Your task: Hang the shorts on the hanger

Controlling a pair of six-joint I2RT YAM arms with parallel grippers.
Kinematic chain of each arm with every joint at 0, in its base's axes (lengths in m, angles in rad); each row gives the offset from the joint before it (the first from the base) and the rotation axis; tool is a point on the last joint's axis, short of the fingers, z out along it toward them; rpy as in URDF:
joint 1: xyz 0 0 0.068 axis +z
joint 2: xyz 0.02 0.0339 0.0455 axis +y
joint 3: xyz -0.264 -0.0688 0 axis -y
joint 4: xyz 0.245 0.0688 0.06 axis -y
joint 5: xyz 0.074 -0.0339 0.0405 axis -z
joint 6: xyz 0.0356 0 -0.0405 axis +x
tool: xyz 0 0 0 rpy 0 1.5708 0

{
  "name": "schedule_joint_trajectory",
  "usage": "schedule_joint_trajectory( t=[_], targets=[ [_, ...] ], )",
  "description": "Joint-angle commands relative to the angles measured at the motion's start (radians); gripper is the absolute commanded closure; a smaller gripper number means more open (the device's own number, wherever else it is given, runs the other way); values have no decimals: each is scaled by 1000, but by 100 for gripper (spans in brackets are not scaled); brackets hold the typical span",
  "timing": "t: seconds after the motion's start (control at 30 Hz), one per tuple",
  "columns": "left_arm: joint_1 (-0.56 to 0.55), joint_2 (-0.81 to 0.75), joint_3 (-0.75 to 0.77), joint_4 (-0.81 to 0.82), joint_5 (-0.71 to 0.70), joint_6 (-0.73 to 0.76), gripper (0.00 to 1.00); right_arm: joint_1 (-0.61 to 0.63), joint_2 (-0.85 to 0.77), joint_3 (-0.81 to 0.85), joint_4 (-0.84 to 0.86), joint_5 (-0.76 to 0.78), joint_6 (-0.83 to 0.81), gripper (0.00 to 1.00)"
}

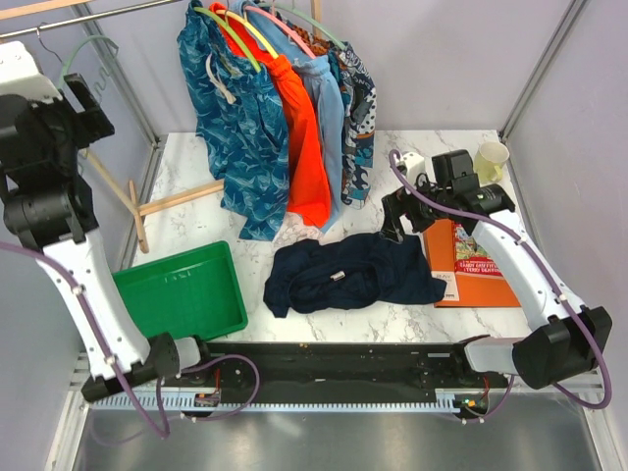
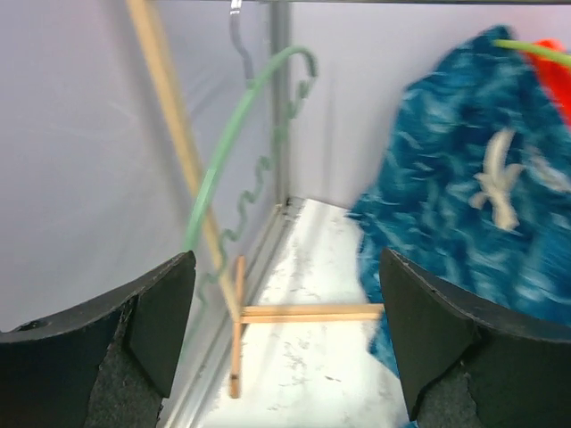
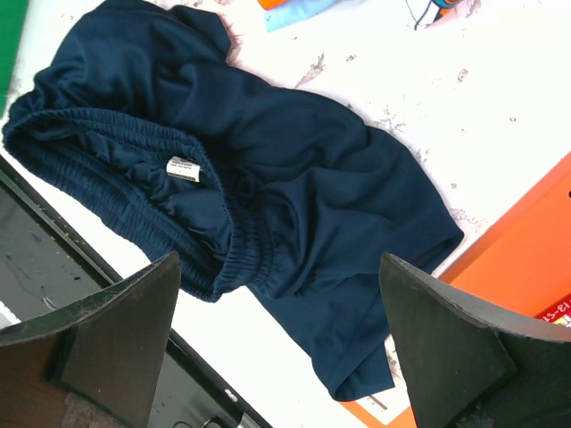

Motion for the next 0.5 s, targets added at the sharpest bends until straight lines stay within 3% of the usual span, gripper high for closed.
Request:
schedule_joint_trajectory(
  t=[0.0,0.07,0.17,0.27,0.47],
  targets=[
    [115,150,83,-18,-9,65,11,-4,10,62,15,-46,15,2],
    [198,188,91,-35,141,58,11,-5,12,68,18,-43,18,2],
    [264,230,72,-23,256,68,12,-10,0,65,14,-55,26,2],
    [292,265,40,-23,400,94,13,-22,-10,59,12,-57,30,2],
    [304,293,-47,0,667,108,27,-43,-13,61,6,-81,38,2]
  ],
)
